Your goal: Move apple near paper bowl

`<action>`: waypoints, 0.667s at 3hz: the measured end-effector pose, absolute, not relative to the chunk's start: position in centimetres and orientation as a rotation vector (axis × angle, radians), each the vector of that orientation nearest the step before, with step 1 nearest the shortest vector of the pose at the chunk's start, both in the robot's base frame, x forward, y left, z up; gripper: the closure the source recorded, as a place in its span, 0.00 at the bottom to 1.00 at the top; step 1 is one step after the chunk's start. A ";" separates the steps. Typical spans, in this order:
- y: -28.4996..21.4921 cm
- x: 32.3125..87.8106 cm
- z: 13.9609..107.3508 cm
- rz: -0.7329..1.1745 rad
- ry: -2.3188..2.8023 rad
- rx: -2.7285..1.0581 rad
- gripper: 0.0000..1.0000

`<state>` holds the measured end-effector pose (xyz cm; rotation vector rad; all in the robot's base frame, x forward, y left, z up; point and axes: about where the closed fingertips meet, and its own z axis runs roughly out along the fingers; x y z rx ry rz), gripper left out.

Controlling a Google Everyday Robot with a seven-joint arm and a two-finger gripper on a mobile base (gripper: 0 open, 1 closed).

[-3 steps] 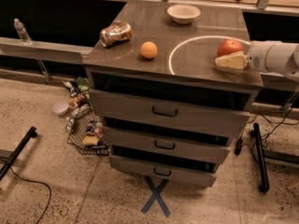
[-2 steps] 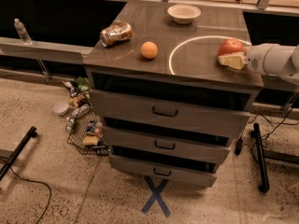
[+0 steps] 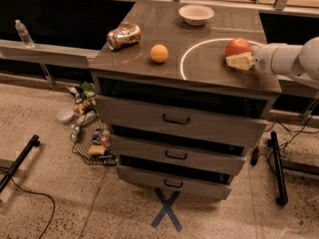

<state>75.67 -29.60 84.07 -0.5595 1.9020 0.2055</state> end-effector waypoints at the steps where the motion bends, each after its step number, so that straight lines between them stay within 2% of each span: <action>1: -28.3 79.3 84.5 0.174 1.896 -0.583 1.00; 2: -27.4 83.3 84.6 0.142 1.899 -0.578 1.00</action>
Offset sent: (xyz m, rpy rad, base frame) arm 0.1295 0.0266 0.0109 -0.0730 -0.0280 -0.0556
